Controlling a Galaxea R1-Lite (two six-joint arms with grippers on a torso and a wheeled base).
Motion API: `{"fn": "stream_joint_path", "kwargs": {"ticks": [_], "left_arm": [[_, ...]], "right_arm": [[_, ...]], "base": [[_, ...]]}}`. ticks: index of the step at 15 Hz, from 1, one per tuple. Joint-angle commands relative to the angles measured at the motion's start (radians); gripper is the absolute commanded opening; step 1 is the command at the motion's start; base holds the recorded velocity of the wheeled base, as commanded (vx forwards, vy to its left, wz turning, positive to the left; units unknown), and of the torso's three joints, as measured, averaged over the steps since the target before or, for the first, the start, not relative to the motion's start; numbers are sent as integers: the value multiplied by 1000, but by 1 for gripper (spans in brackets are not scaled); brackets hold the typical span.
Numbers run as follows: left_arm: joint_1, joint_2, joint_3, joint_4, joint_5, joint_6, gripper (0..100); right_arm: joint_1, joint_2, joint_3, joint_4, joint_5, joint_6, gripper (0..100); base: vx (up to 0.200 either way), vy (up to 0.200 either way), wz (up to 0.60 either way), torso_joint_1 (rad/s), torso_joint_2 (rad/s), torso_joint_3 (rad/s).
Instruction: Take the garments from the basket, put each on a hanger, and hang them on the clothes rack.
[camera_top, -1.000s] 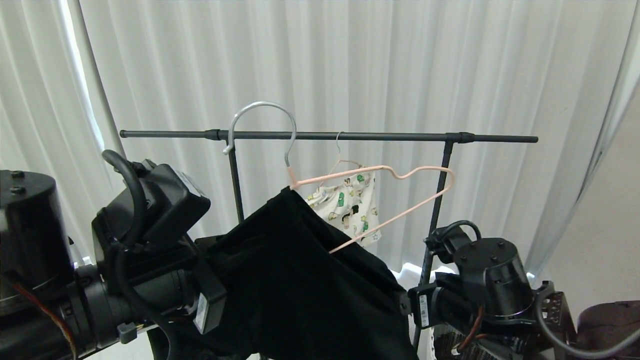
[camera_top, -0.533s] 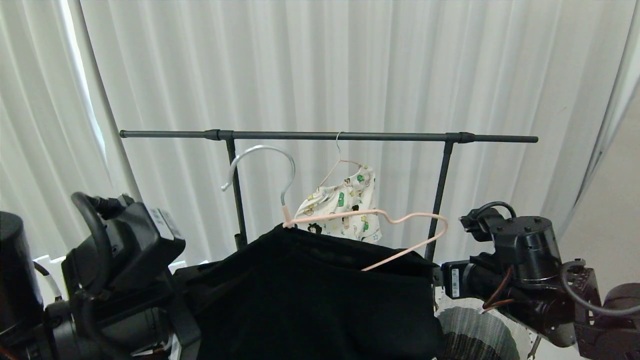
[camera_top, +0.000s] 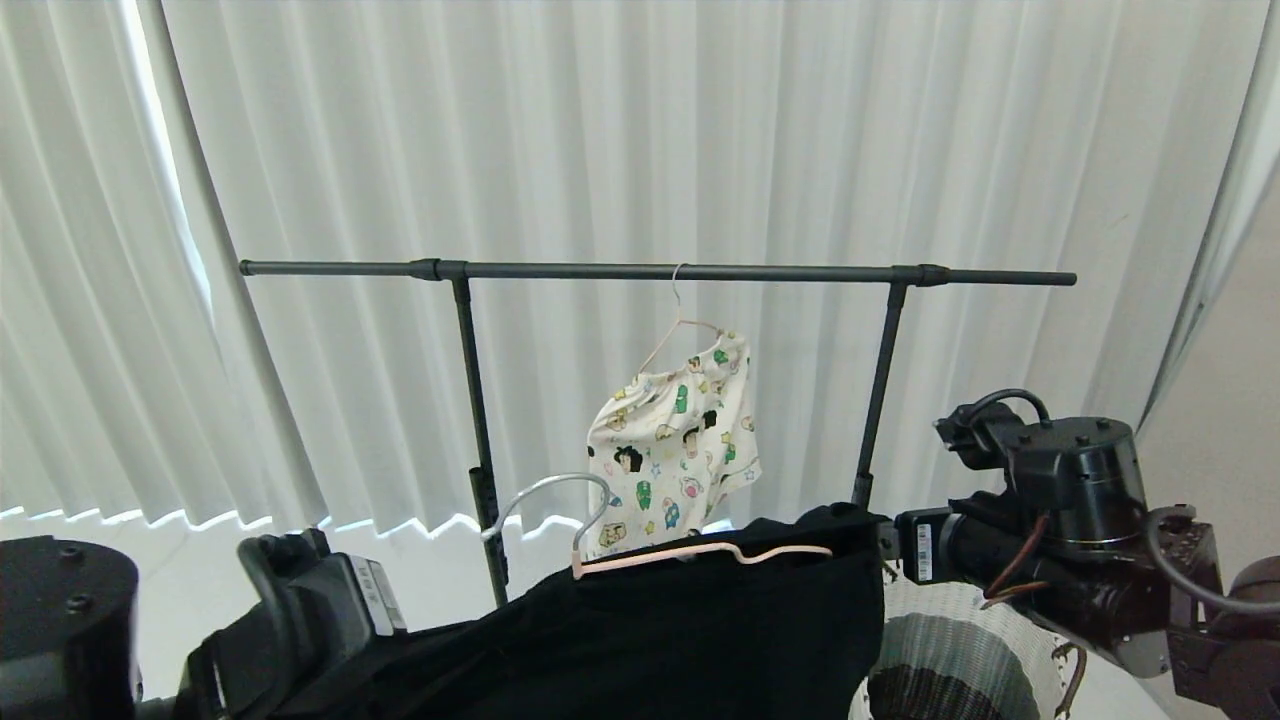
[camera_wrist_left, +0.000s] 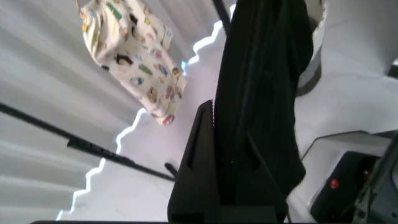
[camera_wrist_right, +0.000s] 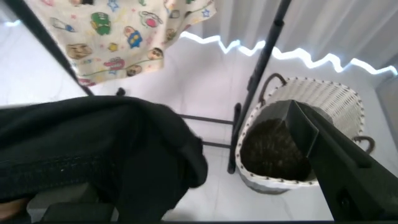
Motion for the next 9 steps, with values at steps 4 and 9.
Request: {"fn": "stream_joint_path", "kwargs": {"ticks": [4,9], "left_arm": [[1,186,3,1,120,-3,0],[-9,152,-11,-1,36,-8,0]], "right_arm": [[0,-187,1,145,213,-162,100],[-66,-221,7,211,324,-358,100]], "base": [[0,0,0,0,0,0],[0,0,0,0,0,0]]}}
